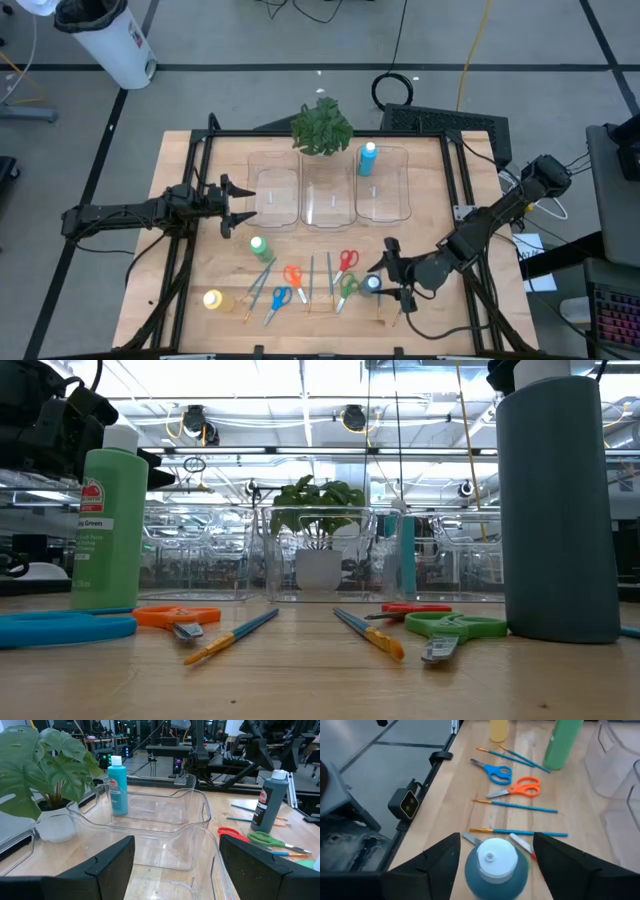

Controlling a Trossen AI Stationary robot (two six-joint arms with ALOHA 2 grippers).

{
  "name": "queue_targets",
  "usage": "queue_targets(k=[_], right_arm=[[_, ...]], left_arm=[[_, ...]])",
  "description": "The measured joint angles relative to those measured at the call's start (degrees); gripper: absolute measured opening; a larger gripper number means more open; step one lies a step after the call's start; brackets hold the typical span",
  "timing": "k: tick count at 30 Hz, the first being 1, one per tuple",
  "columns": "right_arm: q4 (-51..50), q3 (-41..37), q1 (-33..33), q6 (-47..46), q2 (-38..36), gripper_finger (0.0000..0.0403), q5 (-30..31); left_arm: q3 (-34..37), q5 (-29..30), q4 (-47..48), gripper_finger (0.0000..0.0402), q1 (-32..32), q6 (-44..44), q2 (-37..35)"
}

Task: Pick & Place Paint Supplies
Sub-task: Put the blue paint bottle into the right transparent bin

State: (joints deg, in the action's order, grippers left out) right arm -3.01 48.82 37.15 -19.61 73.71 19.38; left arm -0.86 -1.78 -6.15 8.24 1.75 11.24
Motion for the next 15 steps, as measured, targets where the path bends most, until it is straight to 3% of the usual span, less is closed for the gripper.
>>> queue_targets(k=[8,15], right_arm=[[-3.87,3.5,0.07,-5.47,0.04,0.021,-1.64],[-16.54,15.14,0.1,-4.8,0.3,0.0205,-1.13]], left_arm=[[0.0,0.0,-0.02,0.0294,-0.01,0.01,0.01],[0.0,0.0,-0.02,0.0294,-0.01,-0.01,0.0]])
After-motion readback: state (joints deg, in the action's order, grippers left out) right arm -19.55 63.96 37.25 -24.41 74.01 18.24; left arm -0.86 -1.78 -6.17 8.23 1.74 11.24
